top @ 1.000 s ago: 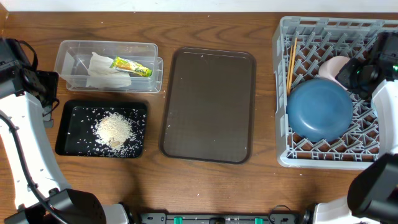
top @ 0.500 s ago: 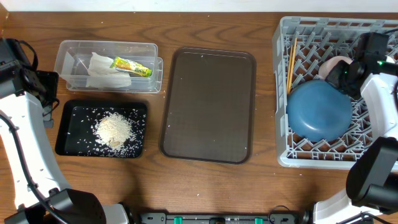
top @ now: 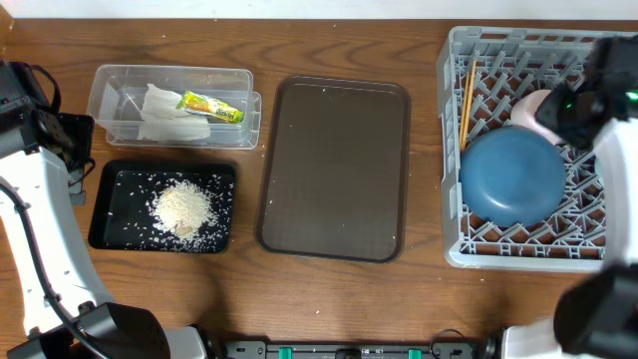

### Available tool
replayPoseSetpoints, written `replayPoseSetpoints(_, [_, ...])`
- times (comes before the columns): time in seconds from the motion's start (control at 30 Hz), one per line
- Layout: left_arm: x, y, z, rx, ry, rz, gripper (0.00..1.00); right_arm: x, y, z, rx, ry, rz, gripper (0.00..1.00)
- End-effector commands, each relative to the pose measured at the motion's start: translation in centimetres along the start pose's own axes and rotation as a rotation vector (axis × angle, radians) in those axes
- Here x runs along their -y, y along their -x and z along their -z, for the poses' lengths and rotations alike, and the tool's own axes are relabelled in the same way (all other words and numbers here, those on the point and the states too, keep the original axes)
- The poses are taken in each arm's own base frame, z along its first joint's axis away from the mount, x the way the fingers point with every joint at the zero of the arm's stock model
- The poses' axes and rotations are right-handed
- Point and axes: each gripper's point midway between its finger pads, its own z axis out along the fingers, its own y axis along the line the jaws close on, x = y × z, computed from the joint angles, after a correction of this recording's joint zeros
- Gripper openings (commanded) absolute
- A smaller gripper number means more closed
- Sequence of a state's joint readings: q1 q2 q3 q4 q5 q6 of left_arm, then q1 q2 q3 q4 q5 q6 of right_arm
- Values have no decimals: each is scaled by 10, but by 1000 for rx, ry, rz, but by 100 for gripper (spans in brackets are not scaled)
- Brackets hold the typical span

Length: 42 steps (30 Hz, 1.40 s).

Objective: Sort waste into correct bins and load items into the dishwasher rack

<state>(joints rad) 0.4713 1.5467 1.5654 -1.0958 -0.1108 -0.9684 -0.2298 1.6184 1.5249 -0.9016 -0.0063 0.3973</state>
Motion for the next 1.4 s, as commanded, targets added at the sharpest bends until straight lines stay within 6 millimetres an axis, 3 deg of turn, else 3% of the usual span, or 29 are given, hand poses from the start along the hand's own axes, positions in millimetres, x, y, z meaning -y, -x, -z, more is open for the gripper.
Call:
replayPoseSetpoints(0.0, [-1, 2, -1, 4, 8, 1, 89, -40, 12, 77, 125, 216, 119, 81])
replayPoseSetpoints(0.17, [-1, 2, -1, 4, 8, 1, 89, -33, -8, 126, 144, 233, 122, 83])
replayPoseSetpoints(0.33, [-1, 2, -1, 4, 7, 1, 89, -15, -46, 148, 93, 207, 123, 79])
replayPoseSetpoints(0.47, [-1, 2, -1, 4, 8, 1, 89, 0, -82, 153, 65, 204, 65, 86])
replayPoseSetpoints(0.53, [-1, 2, -1, 4, 7, 1, 89, 9, -101, 154, 63, 204, 28, 99])
replayPoseSetpoints(0.7, [-1, 2, -1, 4, 7, 1, 89, 22, -133, 156, 78, 216, -19, 99])
replayPoseSetpoints(1.03, [-1, 2, -1, 4, 7, 1, 89, 37, -159, 157, 26, 176, -75, 99])
replayPoseSetpoints(1.37, [-1, 2, -1, 4, 8, 1, 89, 38, -169, 154, 7, 168, 65, 99])
